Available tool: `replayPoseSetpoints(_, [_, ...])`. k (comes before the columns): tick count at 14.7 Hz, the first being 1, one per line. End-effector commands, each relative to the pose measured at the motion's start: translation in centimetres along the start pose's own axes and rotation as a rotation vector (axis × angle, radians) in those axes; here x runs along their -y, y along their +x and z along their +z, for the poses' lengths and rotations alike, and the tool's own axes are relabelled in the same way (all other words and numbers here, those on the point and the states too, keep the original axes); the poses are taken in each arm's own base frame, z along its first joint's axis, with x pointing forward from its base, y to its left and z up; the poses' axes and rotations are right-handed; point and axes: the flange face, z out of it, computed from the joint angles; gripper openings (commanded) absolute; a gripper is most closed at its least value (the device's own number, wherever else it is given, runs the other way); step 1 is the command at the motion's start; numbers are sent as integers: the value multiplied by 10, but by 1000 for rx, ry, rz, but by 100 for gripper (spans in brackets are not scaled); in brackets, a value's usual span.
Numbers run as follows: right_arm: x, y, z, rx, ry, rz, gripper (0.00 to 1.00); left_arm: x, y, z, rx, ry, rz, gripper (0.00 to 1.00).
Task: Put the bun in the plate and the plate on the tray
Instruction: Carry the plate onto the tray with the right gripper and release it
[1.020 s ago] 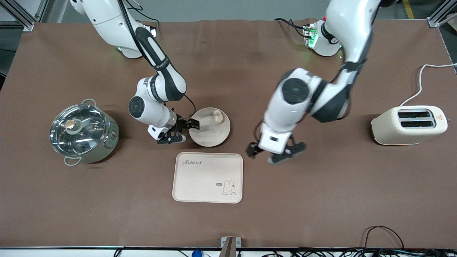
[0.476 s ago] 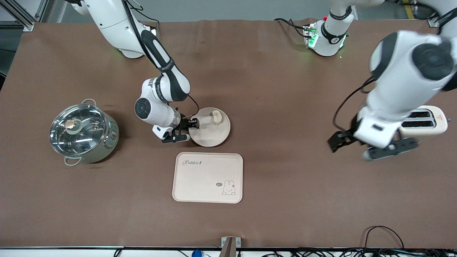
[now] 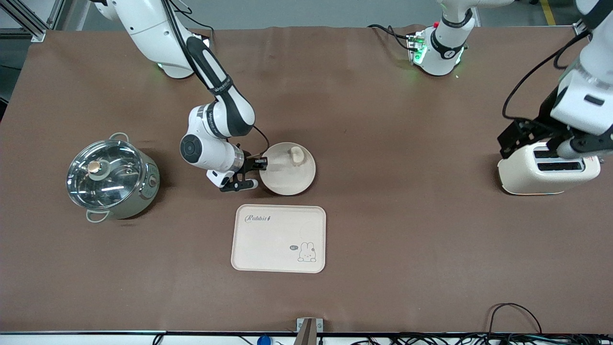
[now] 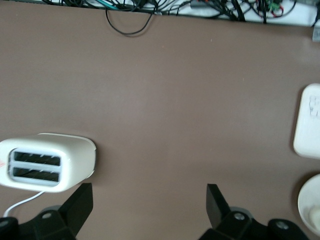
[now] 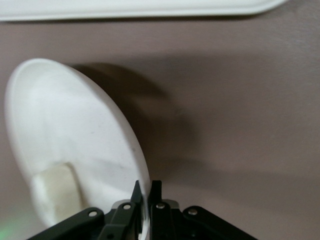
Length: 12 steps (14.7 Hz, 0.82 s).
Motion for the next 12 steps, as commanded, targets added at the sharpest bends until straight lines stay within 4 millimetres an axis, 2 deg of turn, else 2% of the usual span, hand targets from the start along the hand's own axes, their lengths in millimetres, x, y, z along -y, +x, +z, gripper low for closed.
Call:
replayPoseSetpoints(1, [19,8,-36,-17,83,39,0,10,-21,-18,31,12,52,100])
replayPoseSetpoints(3, [32,28,-62,-73,167,57,0,14,-30,-27,49,7,65,100])
replayPoseSetpoints(5, [36,55,-70,-111,209,78,0,30,-35,-32,62,6,72,100])
replayPoseSetpoints(8, [4,109,-74,-163,276,160,0,49,-37,-32,87,-27,103,100])
replayPoseSetpoints(12, [-57,149,-52,-174,292,256,0,61,-30,-28,83,-42,96,100])
